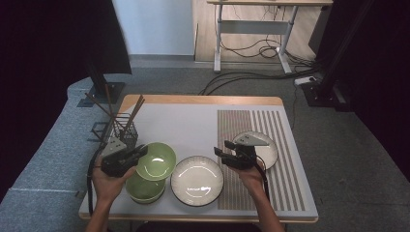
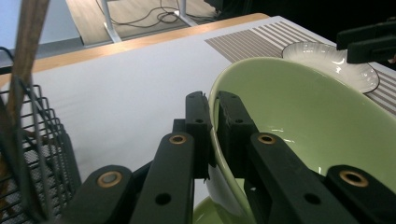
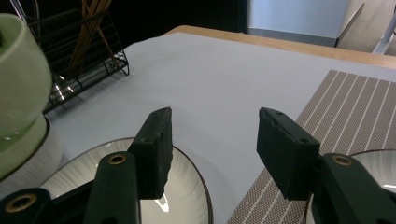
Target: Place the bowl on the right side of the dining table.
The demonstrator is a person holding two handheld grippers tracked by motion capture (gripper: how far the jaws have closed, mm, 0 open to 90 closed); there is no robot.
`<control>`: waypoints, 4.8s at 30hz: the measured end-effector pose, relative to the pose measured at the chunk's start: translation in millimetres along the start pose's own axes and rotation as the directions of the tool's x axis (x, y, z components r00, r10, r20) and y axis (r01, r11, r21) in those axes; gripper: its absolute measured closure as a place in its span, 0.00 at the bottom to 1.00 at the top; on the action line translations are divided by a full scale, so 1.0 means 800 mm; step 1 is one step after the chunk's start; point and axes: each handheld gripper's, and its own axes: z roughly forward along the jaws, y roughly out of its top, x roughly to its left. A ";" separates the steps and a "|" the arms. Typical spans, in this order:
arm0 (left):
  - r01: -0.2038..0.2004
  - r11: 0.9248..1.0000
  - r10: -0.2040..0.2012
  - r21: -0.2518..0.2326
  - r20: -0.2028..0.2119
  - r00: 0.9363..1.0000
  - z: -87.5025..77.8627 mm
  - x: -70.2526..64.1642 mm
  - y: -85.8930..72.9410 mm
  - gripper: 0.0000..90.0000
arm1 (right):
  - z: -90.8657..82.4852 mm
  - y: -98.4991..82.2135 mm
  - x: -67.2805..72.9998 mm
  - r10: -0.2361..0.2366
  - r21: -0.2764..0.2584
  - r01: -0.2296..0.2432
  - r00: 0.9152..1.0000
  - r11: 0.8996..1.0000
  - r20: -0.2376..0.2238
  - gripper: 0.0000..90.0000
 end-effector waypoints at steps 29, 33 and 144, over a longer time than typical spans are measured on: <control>-0.027 0.999 0.026 0.031 0.029 0.999 0.051 -0.026 0.012 0.93 | 0.032 0.036 0.072 -0.065 -0.006 0.065 0.988 0.998 -0.142 0.50; -0.033 0.999 0.033 0.024 0.027 0.999 0.054 -0.030 0.013 0.93 | 0.043 0.035 0.080 -0.070 0.013 0.073 0.986 0.997 -0.152 0.50; -0.008 0.999 0.010 -0.032 0.079 0.997 -0.028 -0.013 -0.032 0.45 | -0.030 -0.004 -0.095 0.101 0.020 -0.107 0.972 0.994 0.212 0.94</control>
